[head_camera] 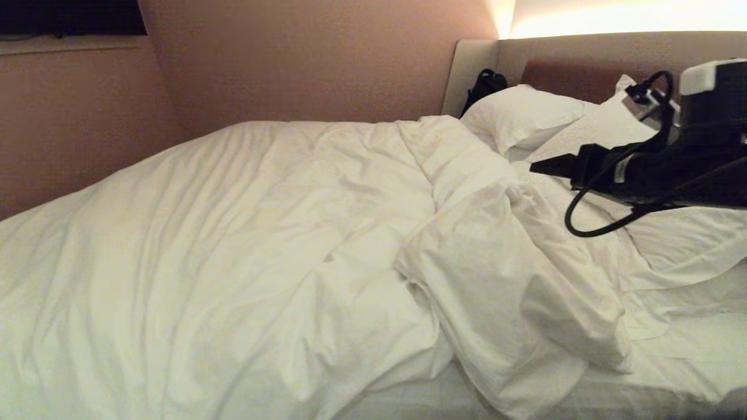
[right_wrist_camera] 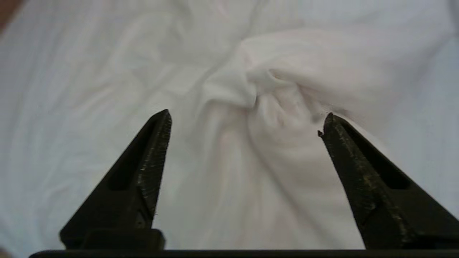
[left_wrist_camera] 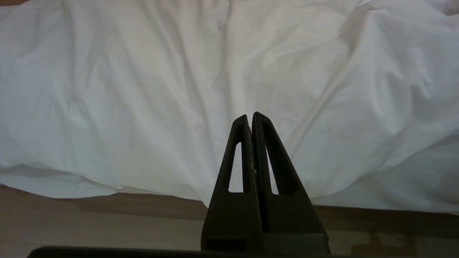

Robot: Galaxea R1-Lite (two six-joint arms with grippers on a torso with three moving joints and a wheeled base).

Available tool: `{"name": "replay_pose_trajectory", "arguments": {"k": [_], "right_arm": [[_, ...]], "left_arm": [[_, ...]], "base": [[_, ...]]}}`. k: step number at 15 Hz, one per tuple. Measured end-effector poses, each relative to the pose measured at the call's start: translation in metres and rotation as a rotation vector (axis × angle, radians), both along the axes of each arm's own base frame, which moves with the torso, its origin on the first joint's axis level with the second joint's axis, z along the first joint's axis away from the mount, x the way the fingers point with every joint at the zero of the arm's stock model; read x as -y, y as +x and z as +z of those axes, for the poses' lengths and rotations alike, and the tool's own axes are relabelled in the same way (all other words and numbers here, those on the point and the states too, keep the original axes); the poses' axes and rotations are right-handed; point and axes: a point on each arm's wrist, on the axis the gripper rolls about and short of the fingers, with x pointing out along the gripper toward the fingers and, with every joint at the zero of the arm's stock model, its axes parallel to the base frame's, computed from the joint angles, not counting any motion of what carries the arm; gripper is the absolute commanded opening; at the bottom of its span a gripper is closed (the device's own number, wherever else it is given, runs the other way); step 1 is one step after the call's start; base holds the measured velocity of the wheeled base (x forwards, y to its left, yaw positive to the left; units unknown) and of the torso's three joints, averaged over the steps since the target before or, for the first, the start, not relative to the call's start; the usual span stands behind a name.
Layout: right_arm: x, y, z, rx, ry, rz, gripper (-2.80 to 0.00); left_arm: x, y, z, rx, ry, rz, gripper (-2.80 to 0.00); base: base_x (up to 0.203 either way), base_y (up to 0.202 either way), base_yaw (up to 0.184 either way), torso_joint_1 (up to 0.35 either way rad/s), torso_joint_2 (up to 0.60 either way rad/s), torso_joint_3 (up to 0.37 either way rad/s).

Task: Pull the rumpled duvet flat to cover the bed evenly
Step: Flatten the corners of the folded blanket

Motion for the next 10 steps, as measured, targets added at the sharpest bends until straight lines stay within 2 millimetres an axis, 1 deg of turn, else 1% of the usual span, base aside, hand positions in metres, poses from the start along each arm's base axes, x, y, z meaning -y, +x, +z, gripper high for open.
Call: {"name": "replay_pose_trajectory", "arguments": {"k": [1,2,4,8,10], "right_arm": [[0.006,-0.014,0.0,-0.011,-0.005,-0.007,-2.8],[0.015,-0.025,-0.006,-0.039,-0.017,-0.025,-2.8],[0.039,-0.04,-0.026,-0.113,-0.046,-0.089,-2.8],[0.093,-0.07,-0.084,-0.279,-0.076,-0.213,-2.8],[0.112,-0.084,-0.102,-0.306,-0.079,-0.23,-2.8]], "left_arm": [[0.0,0.0,0.0,0.0,0.0,0.0,-2.8],[0.0,0.0,0.0,0.0,0.001,0.0,-2.8],[0.0,0.0,0.0,0.0,0.0,0.0,-2.8],[0.0,0.0,0.0,0.0,0.001,0.0,-2.8],[0.0,0.0,0.0,0.0,0.0,0.0,-2.8]], "base": [[0.0,0.0,0.0,0.0,0.0,0.0],[0.0,0.0,0.0,0.0,0.0,0.0],[0.0,0.0,0.0,0.0,0.0,0.0],[0.0,0.0,0.0,0.0,0.0,0.0],[0.0,0.0,0.0,0.0,0.0,0.0]]}}
